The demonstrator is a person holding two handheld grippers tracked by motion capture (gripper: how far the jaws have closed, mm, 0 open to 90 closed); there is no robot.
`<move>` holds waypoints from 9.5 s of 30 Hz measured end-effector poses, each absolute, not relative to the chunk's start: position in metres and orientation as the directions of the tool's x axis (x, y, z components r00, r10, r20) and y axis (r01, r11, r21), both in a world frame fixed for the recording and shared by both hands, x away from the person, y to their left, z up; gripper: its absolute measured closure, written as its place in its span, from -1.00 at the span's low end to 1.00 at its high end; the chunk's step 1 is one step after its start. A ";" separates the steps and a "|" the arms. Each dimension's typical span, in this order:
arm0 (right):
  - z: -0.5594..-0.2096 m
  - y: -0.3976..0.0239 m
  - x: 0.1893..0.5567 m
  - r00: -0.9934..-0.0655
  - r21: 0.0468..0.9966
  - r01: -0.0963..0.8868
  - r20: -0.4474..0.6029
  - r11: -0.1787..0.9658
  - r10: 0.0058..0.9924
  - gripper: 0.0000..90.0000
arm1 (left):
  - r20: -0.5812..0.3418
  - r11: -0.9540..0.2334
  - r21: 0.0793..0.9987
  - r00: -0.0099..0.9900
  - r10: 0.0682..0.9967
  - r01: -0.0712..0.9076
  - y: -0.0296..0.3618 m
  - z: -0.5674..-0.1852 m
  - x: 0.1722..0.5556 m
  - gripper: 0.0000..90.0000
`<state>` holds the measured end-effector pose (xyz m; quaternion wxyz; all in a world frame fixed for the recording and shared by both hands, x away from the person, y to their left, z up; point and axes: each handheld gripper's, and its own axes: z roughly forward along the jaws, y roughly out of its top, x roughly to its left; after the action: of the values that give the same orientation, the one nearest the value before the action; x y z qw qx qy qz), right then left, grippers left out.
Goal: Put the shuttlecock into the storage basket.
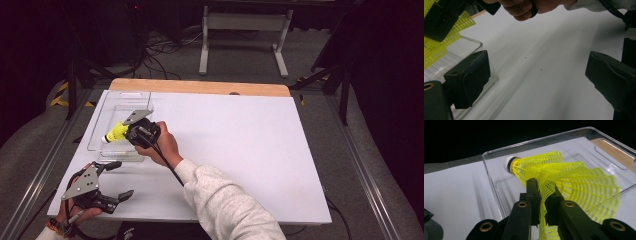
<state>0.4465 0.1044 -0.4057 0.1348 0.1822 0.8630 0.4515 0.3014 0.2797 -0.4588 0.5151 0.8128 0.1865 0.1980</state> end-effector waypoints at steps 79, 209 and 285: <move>-0.404 0.072 0.438 -0.887 0.789 0.193 -0.114 0.583 0.448 0.01 | 0.141 -0.417 0.904 0.855 0.499 0.095 0.278 -0.460 0.303 -0.83; -0.379 -0.101 0.396 -0.665 0.807 0.068 -0.402 0.586 0.630 -0.73 | 0.147 -0.437 0.893 0.849 0.507 0.107 0.277 -0.461 0.309 -0.84; -0.421 -0.212 0.345 -0.625 0.841 0.096 -0.365 0.532 0.690 -0.84 | 0.148 -0.411 0.906 0.836 0.529 0.100 0.279 -0.457 0.314 -0.85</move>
<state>0.3445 -0.2123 -0.4206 0.3563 0.2458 0.7994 0.4166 0.3139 0.2791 -0.4566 0.5070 0.8129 0.1933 0.2117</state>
